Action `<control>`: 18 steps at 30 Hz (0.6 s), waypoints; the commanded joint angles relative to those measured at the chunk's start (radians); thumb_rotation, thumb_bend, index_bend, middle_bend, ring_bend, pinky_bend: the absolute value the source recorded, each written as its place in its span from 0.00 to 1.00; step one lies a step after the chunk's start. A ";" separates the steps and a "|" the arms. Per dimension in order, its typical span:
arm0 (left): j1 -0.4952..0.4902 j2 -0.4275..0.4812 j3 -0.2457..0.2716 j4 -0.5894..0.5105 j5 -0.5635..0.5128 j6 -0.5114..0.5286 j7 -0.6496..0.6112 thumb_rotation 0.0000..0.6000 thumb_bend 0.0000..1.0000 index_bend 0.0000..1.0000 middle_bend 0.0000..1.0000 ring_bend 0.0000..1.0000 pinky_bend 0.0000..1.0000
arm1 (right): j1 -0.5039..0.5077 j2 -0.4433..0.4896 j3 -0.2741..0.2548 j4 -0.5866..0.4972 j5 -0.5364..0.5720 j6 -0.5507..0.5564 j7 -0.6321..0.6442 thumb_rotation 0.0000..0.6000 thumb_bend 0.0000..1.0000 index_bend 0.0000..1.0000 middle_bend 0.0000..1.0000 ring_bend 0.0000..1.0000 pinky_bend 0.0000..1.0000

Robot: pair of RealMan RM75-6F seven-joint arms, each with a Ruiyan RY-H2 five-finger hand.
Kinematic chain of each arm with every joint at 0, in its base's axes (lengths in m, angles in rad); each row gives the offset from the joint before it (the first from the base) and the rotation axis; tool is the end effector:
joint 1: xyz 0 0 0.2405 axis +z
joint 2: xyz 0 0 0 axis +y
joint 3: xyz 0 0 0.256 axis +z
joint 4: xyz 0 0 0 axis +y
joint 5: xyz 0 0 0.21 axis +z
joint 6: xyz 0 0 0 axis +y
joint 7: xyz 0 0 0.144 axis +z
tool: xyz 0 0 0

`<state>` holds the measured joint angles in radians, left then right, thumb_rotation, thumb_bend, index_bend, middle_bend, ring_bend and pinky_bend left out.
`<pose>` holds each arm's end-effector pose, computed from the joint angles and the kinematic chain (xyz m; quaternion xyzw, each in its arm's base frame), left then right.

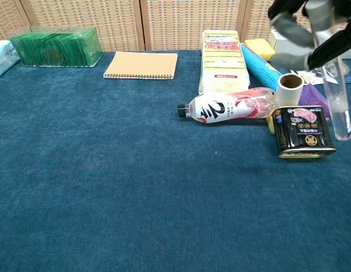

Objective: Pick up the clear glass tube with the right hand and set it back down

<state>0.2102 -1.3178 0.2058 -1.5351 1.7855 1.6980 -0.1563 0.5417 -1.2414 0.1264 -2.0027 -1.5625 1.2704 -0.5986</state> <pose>-0.2935 0.0368 0.0884 -0.5490 -0.5147 -0.4412 0.4888 -0.0958 -0.2507 0.0901 0.7468 -0.1785 0.4768 0.4278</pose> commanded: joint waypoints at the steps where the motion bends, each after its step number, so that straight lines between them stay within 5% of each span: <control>1: 0.003 -0.005 0.004 0.004 0.009 0.004 0.002 1.00 0.20 0.11 0.17 0.16 0.35 | 0.003 0.034 0.129 0.086 0.187 0.057 0.055 1.00 0.39 0.81 0.99 1.00 1.00; 3: 0.002 -0.002 0.004 -0.002 0.019 0.010 0.009 1.00 0.20 0.11 0.17 0.16 0.35 | 0.030 0.005 0.159 0.050 0.224 0.037 0.075 1.00 0.39 0.81 0.99 1.00 1.00; 7: -0.008 0.007 -0.005 -0.028 0.017 0.001 0.027 1.00 0.20 0.11 0.17 0.16 0.35 | 0.050 -0.015 0.137 -0.013 0.154 0.016 0.103 1.00 0.39 0.81 0.99 1.00 1.00; 18: -0.006 -0.003 0.005 -0.009 0.005 -0.018 0.020 1.00 0.20 0.11 0.17 0.16 0.35 | 0.097 -0.084 0.252 0.115 0.222 0.057 0.195 1.00 0.39 0.81 0.99 1.00 1.00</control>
<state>0.2046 -1.3206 0.2117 -1.5434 1.7890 1.6791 -0.1365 0.6187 -1.3073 0.3478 -1.9250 -1.3479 1.3152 -0.4404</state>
